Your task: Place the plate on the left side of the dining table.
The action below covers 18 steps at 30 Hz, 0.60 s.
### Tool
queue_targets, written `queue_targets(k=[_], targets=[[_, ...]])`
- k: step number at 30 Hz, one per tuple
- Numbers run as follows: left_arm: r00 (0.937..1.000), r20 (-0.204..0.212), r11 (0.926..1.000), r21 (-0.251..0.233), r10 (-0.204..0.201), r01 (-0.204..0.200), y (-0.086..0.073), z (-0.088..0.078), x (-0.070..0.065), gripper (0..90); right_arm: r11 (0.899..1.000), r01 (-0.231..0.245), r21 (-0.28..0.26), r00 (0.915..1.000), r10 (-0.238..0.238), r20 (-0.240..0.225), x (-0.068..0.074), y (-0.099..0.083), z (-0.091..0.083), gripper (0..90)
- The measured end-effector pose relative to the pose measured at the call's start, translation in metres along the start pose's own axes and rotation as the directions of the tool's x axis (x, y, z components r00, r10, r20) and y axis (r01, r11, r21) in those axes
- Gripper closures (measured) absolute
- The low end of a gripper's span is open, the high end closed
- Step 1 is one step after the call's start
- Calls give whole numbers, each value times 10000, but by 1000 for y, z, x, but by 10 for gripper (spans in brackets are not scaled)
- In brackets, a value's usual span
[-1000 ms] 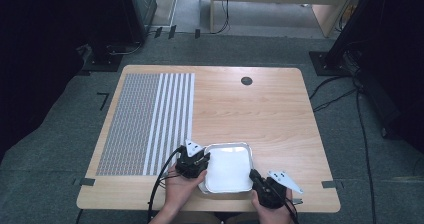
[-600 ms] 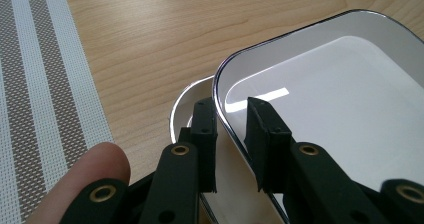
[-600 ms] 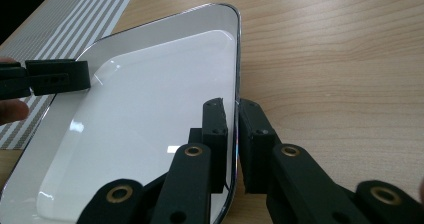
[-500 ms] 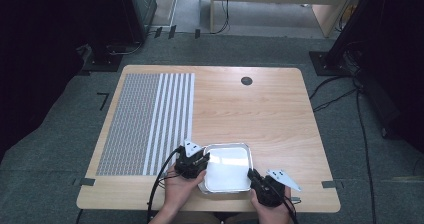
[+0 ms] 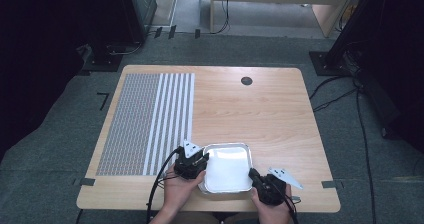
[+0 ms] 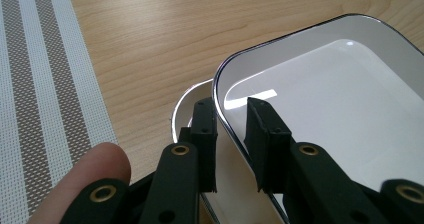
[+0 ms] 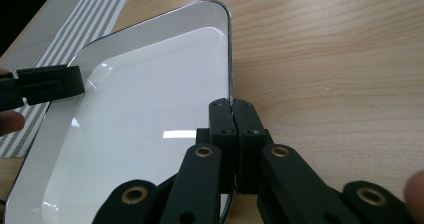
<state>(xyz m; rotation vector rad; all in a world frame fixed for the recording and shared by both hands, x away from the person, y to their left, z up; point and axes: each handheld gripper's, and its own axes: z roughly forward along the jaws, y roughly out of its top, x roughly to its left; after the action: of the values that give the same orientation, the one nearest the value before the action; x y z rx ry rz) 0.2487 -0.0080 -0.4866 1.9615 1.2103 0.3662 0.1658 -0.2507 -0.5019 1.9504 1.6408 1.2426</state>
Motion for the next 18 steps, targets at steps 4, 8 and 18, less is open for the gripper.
queue_targets(k=[4,8,18], targets=[[10000,-91,10000,-58,23,-23,2,-4,2,753,10000,-14,29,10000,14,-56,3,3,0,900],[9998,-195,9999,-132,-67,64,4,-9,7,753,9999,40,97,9998,-38,-200,9,6,2,899],[9986,-484,9995,-241,-222,211,11,-22,20,754,9996,92,261,9989,-80,-469,23,15,8,898]])
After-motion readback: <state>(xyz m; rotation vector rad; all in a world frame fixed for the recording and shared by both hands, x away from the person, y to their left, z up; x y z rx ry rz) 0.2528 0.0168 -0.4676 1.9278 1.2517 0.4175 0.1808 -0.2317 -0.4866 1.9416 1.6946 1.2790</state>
